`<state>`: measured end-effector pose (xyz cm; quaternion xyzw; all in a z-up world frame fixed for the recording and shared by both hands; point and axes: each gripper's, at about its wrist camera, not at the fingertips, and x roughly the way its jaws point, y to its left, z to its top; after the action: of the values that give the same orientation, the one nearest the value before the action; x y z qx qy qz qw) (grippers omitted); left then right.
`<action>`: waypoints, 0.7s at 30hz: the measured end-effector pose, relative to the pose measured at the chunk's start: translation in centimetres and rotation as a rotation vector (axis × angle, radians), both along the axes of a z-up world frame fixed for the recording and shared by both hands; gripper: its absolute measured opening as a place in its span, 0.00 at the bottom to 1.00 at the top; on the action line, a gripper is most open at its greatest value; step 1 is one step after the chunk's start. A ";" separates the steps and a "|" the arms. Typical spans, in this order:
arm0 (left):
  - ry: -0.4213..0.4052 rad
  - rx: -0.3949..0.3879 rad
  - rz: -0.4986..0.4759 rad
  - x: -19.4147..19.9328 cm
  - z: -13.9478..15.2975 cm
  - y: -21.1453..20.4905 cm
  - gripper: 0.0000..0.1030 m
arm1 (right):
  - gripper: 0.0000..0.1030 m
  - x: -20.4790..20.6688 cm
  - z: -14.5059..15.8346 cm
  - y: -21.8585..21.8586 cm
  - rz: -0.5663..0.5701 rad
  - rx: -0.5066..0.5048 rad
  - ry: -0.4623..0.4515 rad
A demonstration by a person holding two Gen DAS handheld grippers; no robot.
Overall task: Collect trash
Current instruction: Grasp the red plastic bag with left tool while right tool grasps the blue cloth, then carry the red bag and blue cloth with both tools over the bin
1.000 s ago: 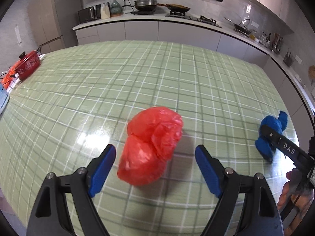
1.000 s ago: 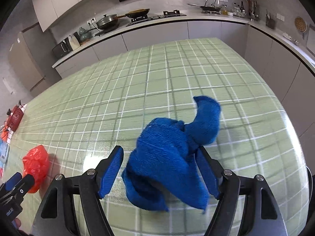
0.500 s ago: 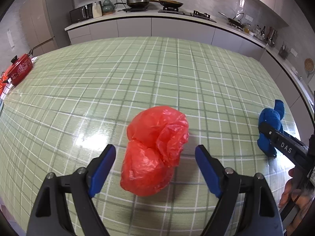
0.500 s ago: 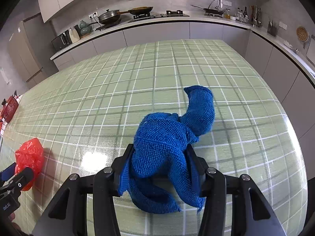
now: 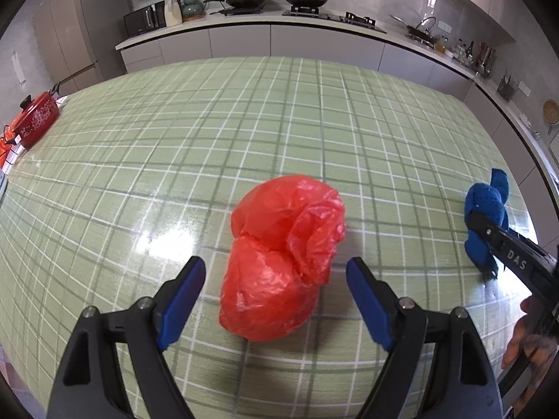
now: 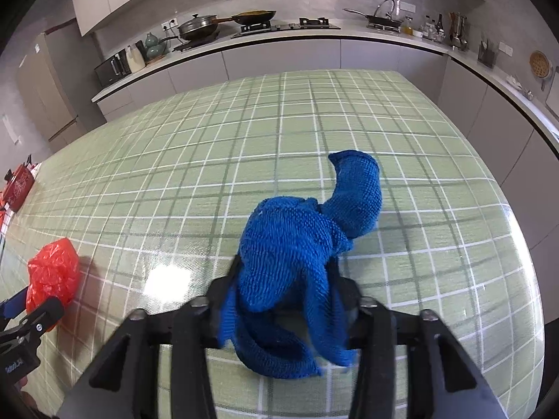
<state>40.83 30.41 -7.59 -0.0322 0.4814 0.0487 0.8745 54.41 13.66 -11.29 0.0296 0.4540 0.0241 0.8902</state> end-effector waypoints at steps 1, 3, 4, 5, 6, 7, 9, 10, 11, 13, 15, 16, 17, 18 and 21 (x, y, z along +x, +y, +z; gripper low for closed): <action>0.002 0.001 -0.002 0.0 -0.1 0.1 0.81 | 0.36 -0.1 -0.1 0.3 0.004 0.001 0.001; 0.008 0.001 -0.006 0.2 -0.3 0.2 0.81 | 0.34 -0.6 -0.1 0.9 0.022 0.000 0.002; 0.011 0.001 -0.008 0.3 -0.4 0.3 0.81 | 0.34 -0.7 -0.2 1.0 0.027 0.001 0.003; 0.014 -0.001 -0.010 0.4 -0.5 0.4 0.81 | 0.33 -1.0 -0.2 1.2 0.036 0.002 0.004; 0.016 -0.002 -0.010 0.5 -0.6 0.5 0.81 | 0.33 -1.2 -0.2 1.4 0.041 0.004 0.006; 0.017 -0.006 -0.014 0.7 -0.7 0.6 0.81 | 0.33 -1.5 -0.2 1.5 0.047 0.010 0.010; 0.021 -0.005 -0.022 1.2 -1.0 0.6 0.81 | 0.33 -2.0 -0.2 1.7 0.055 0.021 0.015; 0.023 -0.005 -0.030 1.4 -1.2 0.4 0.81 | 0.33 -2.3 -0.2 1.9 0.059 0.022 0.015; 0.027 -0.003 -0.035 1.8 -1.4 0.3 0.81 | 0.33 -2.5 -0.3 2.1 0.065 0.023 0.015; 0.034 -0.003 -0.045 2.4 -1.9 0.1 0.81 | 0.33 -2.8 -0.3 2.4 0.075 0.011 0.012; 0.028 -0.021 -0.057 2.6 -2.1 0.1 0.76 | 0.34 -2.9 -0.4 2.3 0.066 0.020 0.007; 0.010 -0.038 -0.058 2.6 -2.2 0.3 0.71 | 0.34 -2.9 -0.4 2.4 0.062 0.022 0.006; -0.010 -0.040 -0.061 2.5 -2.1 0.4 0.58 | 0.34 -2.8 -0.4 2.5 0.060 0.022 0.005; -0.014 -0.043 -0.070 2.5 -2.1 0.3 0.49 | 0.34 -2.8 -0.5 2.5 0.059 0.023 0.005; -0.036 -0.068 -0.083 2.3 -1.8 0.6 0.41 | 0.27 -3.1 -0.2 2.5 0.048 0.039 -0.005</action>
<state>43.18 31.01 -9.35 -0.0429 0.4681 -0.0046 0.8826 51.26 16.18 -11.49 0.0361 0.4516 0.0545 0.8898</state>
